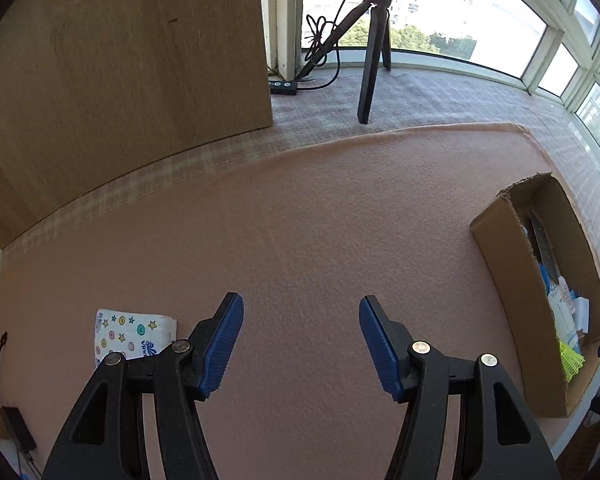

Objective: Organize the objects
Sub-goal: 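Open both grippers to drop the clothespin and lighter into the box, then reach the left gripper to the white tissue pack and close on it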

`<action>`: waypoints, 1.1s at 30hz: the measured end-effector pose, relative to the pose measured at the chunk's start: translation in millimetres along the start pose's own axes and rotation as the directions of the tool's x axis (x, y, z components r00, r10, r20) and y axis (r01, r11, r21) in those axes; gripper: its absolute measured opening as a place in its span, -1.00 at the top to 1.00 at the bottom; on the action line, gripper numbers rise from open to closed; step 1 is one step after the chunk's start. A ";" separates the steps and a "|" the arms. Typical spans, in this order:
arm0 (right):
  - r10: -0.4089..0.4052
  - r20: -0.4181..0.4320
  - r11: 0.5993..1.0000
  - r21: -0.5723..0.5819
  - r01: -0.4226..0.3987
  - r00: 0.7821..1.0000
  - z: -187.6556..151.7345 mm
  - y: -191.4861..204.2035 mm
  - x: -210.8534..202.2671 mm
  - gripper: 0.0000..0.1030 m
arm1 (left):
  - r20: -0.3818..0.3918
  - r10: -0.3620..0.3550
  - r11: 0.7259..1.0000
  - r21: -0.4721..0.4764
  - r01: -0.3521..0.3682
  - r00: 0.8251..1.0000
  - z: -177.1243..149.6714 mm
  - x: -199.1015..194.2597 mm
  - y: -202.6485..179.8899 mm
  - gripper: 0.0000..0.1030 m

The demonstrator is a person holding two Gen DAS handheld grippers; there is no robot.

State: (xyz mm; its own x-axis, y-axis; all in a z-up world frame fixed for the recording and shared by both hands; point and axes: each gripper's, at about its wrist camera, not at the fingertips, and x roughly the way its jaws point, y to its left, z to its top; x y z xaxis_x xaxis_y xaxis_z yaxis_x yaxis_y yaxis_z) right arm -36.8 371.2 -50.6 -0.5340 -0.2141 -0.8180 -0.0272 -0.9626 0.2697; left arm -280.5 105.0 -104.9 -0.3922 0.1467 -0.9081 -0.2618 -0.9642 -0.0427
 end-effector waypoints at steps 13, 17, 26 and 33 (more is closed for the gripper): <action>0.003 -0.014 1.000 0.012 -0.002 1.000 -3.0 32.7 11.4 -0.18 | -0.045 0.072 0.974 -0.213 -0.080 0.996 -7.8 10.9 135.3 -0.24; -0.008 -0.020 1.000 0.025 0.009 1.000 -7.0 37.2 13.4 -0.18 | -0.063 0.052 0.961 -0.270 -0.067 0.997 -9.6 22.3 163.2 -0.23; -0.029 -0.042 0.999 0.033 0.030 0.999 -14.8 45.1 16.4 -0.18 | -0.070 -0.035 0.943 -0.333 0.010 0.997 -15.9 36.1 177.4 -0.22; -0.025 -0.054 0.999 0.022 0.026 0.998 -15.7 52.5 18.9 -0.18 | -0.085 -0.065 0.957 -0.288 0.038 0.994 -19.9 39.0 159.8 0.24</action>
State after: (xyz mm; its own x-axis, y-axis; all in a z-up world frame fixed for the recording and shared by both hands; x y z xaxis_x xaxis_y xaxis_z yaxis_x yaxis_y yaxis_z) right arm -35.0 314.0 -59.9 -0.4870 -0.1983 -0.8506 -0.0594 -0.9641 0.2588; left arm -320.1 -47.8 -155.4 -0.2980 0.1895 -0.9356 -0.0114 -0.9807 -0.1951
